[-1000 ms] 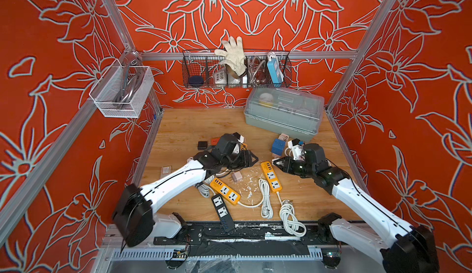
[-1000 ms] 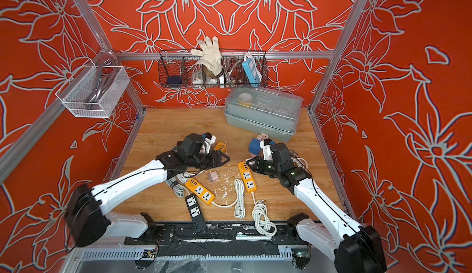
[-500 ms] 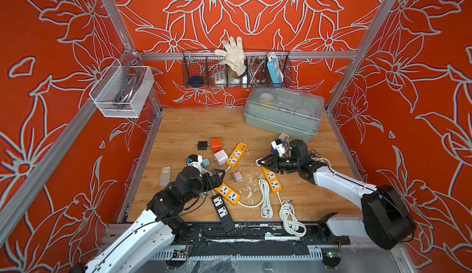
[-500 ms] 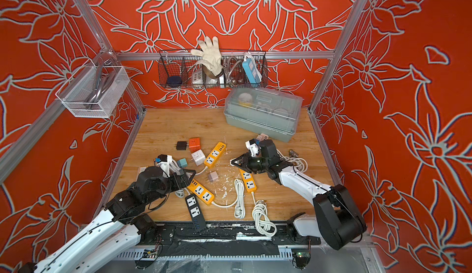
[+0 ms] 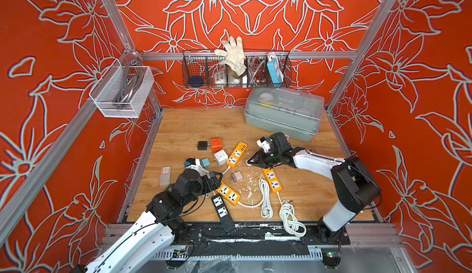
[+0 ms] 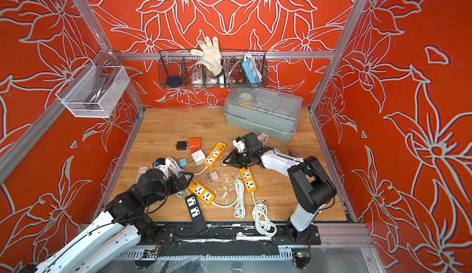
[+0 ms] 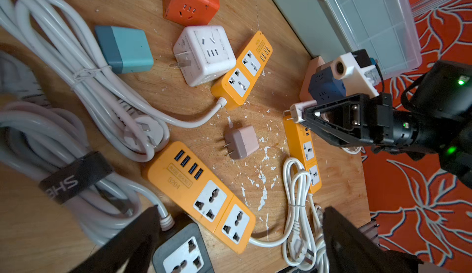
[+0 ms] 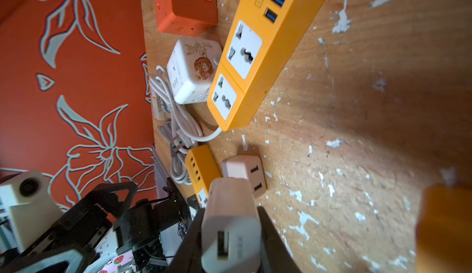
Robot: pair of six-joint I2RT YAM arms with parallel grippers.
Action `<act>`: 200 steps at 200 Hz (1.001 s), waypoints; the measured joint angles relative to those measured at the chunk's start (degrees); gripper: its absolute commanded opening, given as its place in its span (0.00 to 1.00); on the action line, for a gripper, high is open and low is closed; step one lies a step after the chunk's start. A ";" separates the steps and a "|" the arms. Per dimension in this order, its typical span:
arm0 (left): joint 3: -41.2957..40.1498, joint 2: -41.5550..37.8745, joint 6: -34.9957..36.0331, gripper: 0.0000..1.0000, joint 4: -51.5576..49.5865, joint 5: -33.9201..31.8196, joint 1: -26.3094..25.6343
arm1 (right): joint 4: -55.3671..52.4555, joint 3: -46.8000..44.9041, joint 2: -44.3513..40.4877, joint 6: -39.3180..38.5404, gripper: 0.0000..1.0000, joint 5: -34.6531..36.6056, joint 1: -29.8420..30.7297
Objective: Pull the plug off the socket
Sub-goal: Place the plug at the center of the board.
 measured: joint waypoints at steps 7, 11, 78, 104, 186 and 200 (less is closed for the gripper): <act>0.04 -0.02 0.02 0.98 -0.02 -0.02 0.00 | -1.38 1.66 1.44 -0.81 0.30 0.61 0.35; 0.09 -0.02 0.02 0.98 -0.02 -0.09 0.00 | -1.99 2.43 2.12 -1.25 0.31 1.05 0.55; 0.31 -1.03 0.42 0.98 -0.81 -0.72 0.00 | -10.73 10.67 9.62 -5.77 0.34 4.81 2.95; 0.39 -1.16 0.59 0.98 -1.05 -0.90 0.00 | -14.64 13.46 11.13 -7.43 0.45 5.90 3.48; 2.43 -1.27 1.64 0.98 -1.18 -0.92 0.02 | -33.75 24.17 9.40 -24.39 0.61 20.44 3.72; 2.43 -1.42 1.66 0.98 -0.94 -0.74 0.02 | -34.34 22.38 4.00 -27.12 0.61 23.45 3.72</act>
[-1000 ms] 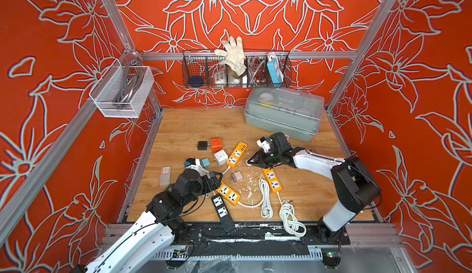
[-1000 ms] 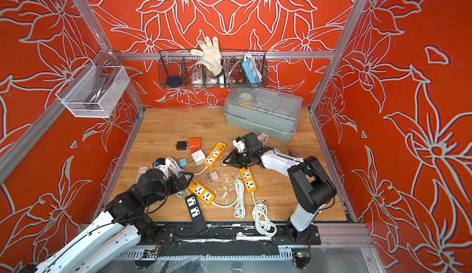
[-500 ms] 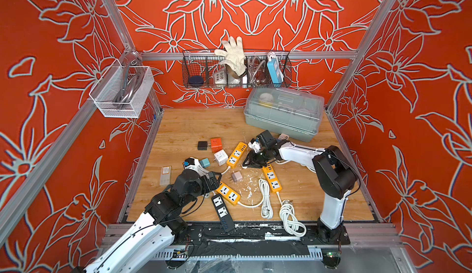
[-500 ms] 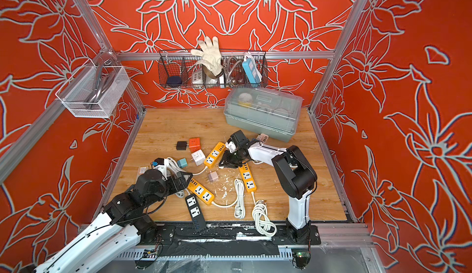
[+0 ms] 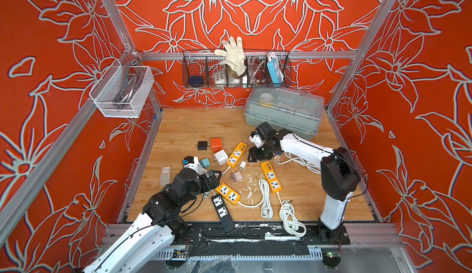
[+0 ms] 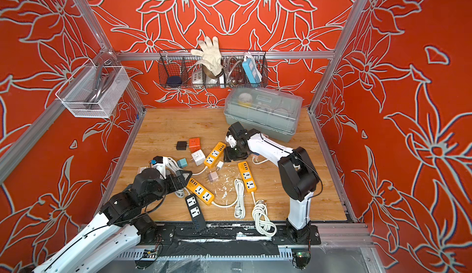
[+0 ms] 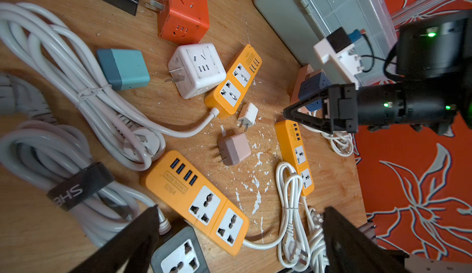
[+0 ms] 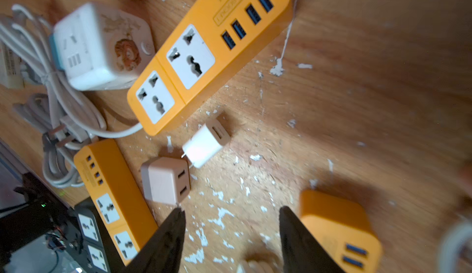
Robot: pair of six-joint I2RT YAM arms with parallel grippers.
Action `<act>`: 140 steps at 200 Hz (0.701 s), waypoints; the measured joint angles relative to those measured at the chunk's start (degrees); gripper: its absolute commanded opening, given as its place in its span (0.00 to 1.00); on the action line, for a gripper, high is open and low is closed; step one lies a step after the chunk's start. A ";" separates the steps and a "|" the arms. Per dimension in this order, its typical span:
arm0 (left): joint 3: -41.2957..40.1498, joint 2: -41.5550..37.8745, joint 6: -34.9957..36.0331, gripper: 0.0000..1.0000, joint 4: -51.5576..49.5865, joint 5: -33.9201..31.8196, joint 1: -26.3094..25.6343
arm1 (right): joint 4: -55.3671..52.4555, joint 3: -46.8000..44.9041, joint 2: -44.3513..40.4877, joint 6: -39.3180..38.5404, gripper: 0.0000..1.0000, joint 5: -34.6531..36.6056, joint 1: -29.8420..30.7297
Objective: Pull the plug off the socket
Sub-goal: Place the plug at the center of the board, then adjust the socket at the center of the board.
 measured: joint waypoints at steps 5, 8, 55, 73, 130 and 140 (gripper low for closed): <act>-0.02 -0.07 0.00 0.98 0.20 0.11 0.00 | 0.04 -0.96 -2.56 -0.81 0.61 0.98 -0.02; -0.02 -0.11 0.00 0.98 0.39 0.20 0.02 | 0.13 -1.53 -3.96 -1.25 0.61 1.44 -0.02; -1.01 1.14 -0.72 0.98 4.85 2.29 0.11 | 4.09 -12.68 -26.27 -3.06 0.77 10.32 -1.27; -1.29 2.16 -1.09 0.98 5.84 3.15 0.22 | 7.52 -16.59 -29.68 -2.05 0.97 11.65 -3.54; -1.33 5.14 -1.31 0.98 8.83 5.57 0.31 | 14.75 -27.50 -33.07 9.62 0.99 9.09 -17.25; -1.38 5.11 -1.33 0.98 8.87 5.70 0.31 | 14.91 -26.25 -30.53 10.93 0.98 8.13 -17.46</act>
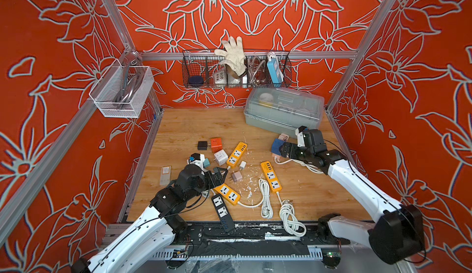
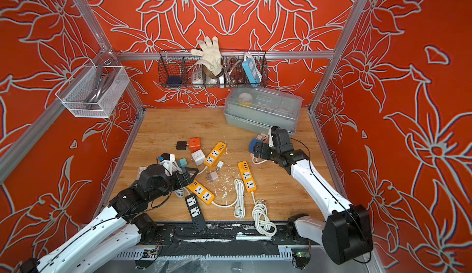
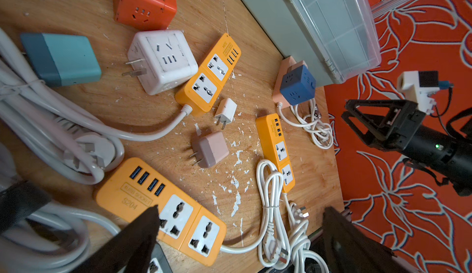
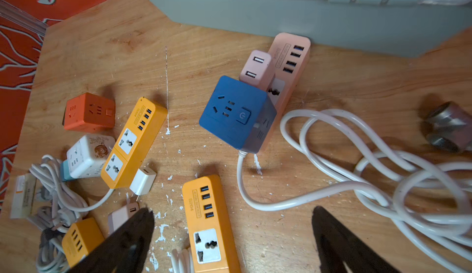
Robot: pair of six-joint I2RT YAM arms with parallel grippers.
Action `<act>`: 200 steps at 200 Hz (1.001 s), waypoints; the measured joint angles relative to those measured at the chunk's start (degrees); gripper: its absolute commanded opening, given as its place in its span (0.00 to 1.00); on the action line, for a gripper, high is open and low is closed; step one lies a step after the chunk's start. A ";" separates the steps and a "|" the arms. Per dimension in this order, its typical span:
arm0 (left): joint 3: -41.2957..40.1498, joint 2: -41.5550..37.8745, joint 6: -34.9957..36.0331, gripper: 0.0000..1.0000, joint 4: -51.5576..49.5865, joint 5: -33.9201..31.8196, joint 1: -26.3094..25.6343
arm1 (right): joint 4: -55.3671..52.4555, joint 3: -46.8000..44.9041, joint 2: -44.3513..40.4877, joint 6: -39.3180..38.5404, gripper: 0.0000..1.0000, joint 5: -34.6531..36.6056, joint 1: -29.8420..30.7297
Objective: Pull the plug off the socket
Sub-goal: Adjust the socket at the center of the board.
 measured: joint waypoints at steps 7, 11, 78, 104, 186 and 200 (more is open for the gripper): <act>-0.02 -0.02 0.00 0.98 0.07 0.11 0.00 | 0.04 1.05 2.01 0.74 0.97 -0.52 0.02; -0.02 -0.04 0.00 0.98 0.09 0.13 0.00 | 0.09 1.79 3.45 1.20 0.97 -0.90 0.02; -0.02 -0.76 0.02 0.98 0.20 0.11 0.00 | -7.98 17.79 22.60 9.35 1.00 8.59 3.04; -0.02 -0.74 0.04 0.98 0.26 0.11 0.00 | -15.39 29.44 31.52 13.07 1.00 13.66 4.55; -0.02 0.11 0.09 0.98 0.35 0.11 0.07 | -28.37 40.89 43.06 12.46 0.58 17.11 5.01; -0.02 0.39 0.09 0.98 0.44 0.13 0.09 | -28.72 40.94 43.06 10.51 0.52 17.33 5.22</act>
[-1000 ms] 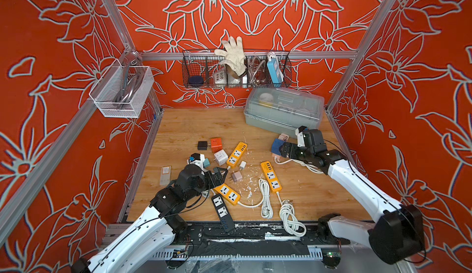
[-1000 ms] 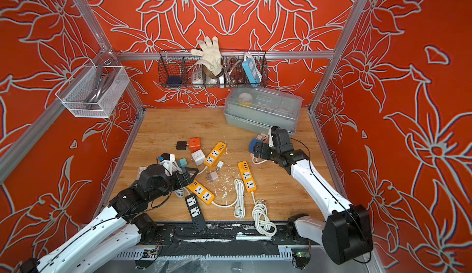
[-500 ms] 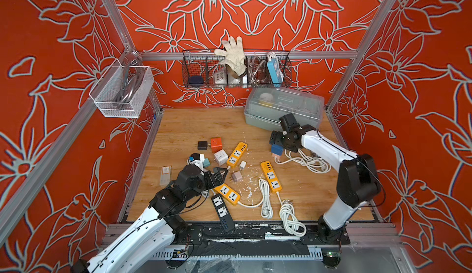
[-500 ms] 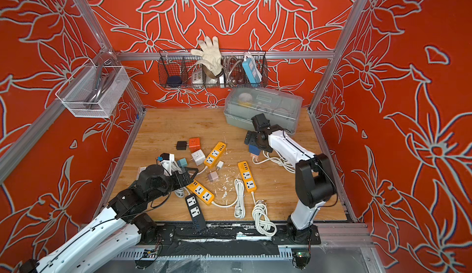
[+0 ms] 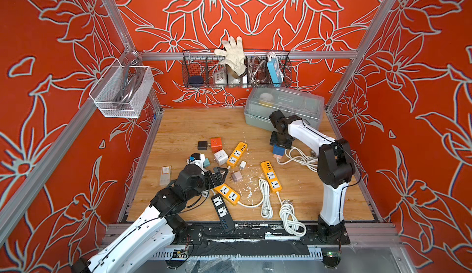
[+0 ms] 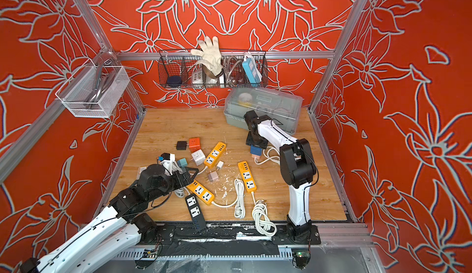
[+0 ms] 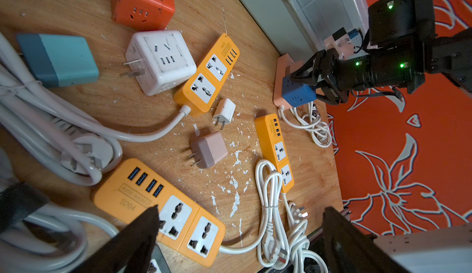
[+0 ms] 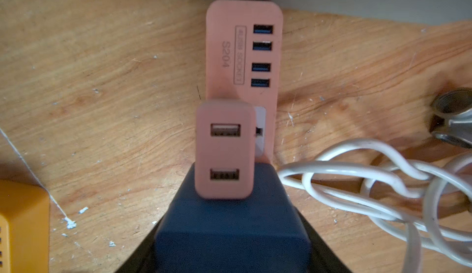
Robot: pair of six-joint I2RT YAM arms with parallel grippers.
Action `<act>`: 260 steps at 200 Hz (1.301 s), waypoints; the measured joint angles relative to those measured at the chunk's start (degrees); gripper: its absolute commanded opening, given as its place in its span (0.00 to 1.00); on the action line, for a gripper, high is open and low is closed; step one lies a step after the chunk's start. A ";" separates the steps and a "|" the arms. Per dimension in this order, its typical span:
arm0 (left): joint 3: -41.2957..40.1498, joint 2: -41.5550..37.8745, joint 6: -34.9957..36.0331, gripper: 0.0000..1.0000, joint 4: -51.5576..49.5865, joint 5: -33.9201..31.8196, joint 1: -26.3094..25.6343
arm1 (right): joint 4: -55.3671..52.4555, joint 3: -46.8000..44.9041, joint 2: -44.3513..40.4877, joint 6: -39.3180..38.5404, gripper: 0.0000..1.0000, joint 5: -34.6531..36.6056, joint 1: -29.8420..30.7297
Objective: Pull the plug off the socket
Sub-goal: Adjust the socket at the center of the board.
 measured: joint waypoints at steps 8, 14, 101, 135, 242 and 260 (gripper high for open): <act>0.00 0.26 0.00 0.98 0.15 0.02 0.02 | -0.17 0.00 0.00 -1.40 0.47 0.07 0.02; 0.00 0.48 0.00 0.98 0.39 0.13 0.02 | -0.24 0.00 0.00 -2.43 0.44 0.09 0.02; 0.00 9.33 -1.14 0.98 8.79 5.66 0.31 | 7.78 -20.22 -15.58 -34.77 0.35 -16.02 -0.04; 0.26 18.23 -3.04 0.93 13.51 8.94 0.52 | 8.79 -19.67 -13.77 -45.55 0.34 -25.38 0.20; 21.35 56.19 -16.59 0.57 22.99 21.00 2.89 | 6.99 -17.62 -11.87 -55.65 0.32 -26.60 5.11; 24.09 60.41 -18.88 0.49 22.99 21.11 3.19 | 6.99 -17.62 -11.87 -55.49 0.32 -26.53 5.20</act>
